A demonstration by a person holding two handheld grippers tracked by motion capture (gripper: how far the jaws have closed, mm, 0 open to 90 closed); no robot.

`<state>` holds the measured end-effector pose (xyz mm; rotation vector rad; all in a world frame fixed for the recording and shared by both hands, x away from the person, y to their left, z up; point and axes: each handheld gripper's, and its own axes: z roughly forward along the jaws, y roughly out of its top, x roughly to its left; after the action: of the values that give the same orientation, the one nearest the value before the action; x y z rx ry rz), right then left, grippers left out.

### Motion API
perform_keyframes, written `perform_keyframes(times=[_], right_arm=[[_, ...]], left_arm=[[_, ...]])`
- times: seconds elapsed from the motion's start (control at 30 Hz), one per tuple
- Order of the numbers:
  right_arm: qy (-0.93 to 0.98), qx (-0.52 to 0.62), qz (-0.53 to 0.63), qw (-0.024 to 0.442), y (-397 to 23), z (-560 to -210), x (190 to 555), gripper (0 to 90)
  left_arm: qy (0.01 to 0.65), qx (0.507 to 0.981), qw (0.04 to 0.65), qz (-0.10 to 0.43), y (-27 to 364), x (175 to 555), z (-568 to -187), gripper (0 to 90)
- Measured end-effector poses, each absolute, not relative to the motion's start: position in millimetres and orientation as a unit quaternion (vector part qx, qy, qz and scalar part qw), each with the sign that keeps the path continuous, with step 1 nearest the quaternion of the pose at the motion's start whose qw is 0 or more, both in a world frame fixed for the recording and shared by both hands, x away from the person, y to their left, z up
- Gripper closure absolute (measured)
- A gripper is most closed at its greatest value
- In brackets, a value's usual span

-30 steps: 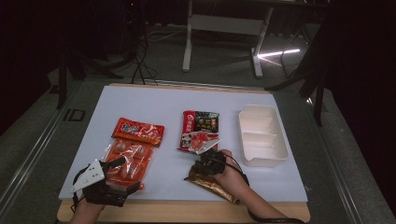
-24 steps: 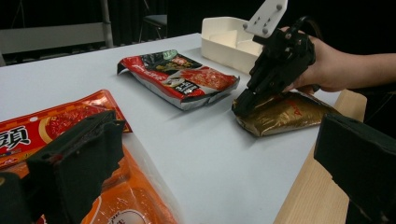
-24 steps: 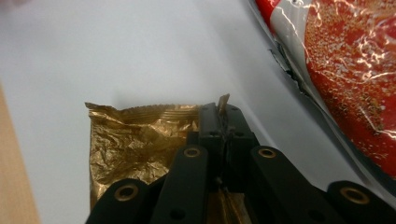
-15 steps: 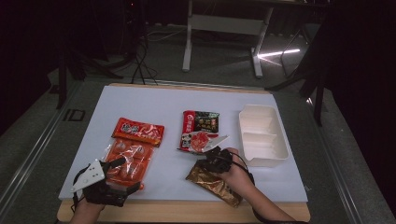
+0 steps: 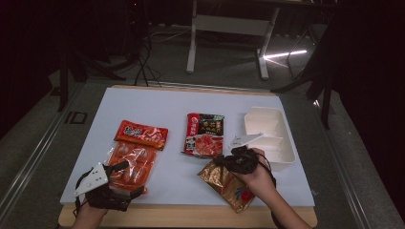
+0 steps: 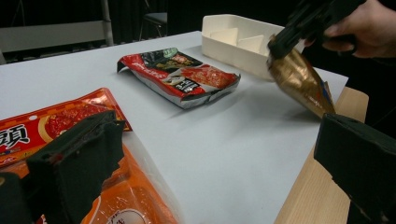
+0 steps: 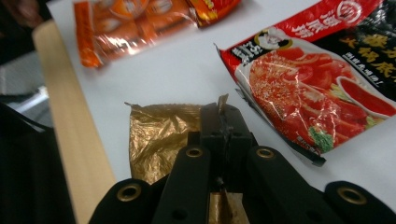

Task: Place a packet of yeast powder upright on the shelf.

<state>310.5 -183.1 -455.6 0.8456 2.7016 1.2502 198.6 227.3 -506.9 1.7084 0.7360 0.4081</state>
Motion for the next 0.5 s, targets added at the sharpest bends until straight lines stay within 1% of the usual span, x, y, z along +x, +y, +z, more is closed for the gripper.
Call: perform_keyframes(times=[0.07,0.13,0.27,0.3,0.43,0.5], right_arm=[[0.871,0.274,0.408,0.021,-186,-453,309,90.0],[0.862,0.276,0.424,0.018,-196,-444,302,90.0],[0.855,0.277,0.439,0.014,-200,-437,298,90.0],[0.847,0.277,0.454,0.014,-205,-427,295,90.0],[0.836,0.277,0.475,0.016,-210,-416,294,90.0],[0.824,0.278,0.494,0.026,-214,-402,294,90.0]], left_arm=[[0.315,0.731,0.58,0.175,227,199,-507,1.0],[0.316,0.731,0.58,0.175,227,199,-507,1.0],[0.316,0.731,0.579,0.175,227,199,-507,1.0],[0.316,0.731,0.579,0.175,227,199,-507,0.9],[0.316,0.732,0.578,0.175,226,199,-507,1.0],[0.316,0.732,0.578,0.175,226,199,-507,0.9]])
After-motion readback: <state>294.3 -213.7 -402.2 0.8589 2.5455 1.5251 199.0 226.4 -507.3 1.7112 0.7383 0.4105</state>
